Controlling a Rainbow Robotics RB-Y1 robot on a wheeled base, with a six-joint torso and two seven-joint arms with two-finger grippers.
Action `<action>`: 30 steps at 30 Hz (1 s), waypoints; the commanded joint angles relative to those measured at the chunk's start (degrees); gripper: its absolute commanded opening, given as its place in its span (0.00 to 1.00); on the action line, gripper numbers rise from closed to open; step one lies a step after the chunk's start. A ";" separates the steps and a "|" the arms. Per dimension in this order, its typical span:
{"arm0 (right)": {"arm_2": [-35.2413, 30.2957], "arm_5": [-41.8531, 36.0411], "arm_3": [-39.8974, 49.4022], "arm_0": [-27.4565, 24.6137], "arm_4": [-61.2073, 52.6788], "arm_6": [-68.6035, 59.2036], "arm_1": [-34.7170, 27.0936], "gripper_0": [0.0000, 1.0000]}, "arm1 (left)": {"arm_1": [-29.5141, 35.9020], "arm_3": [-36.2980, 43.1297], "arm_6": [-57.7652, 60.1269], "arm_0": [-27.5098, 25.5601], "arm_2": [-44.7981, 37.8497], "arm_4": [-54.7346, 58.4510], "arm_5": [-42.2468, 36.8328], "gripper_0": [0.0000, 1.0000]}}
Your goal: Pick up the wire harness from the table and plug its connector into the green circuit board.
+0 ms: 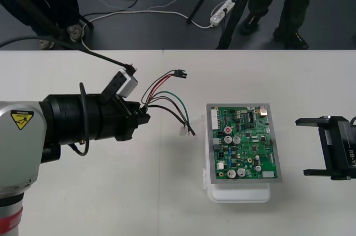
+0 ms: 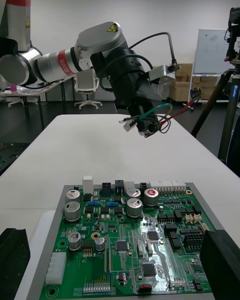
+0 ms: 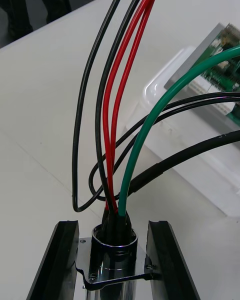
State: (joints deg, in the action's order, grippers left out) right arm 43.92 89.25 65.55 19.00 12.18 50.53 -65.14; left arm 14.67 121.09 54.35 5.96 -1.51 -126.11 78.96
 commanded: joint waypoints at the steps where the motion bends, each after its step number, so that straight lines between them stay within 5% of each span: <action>1: 0.73 0.75 0.72 1.48 0.03 -2.45 0.46 1.00 | -1.40 2.40 -2.67 2.48 -2.71 4.12 -2.32 0.00; 30: 0.73 0.75 7.58 0.77 -2.78 -10.45 -1.48 1.00 | -1.40 -4.46 -0.30 13.38 -3.59 10.36 -7.24 0.00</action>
State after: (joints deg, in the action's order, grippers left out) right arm 43.92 89.25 70.55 19.04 11.10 45.26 -65.15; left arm 14.56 116.98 54.35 17.09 -4.04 -116.92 77.26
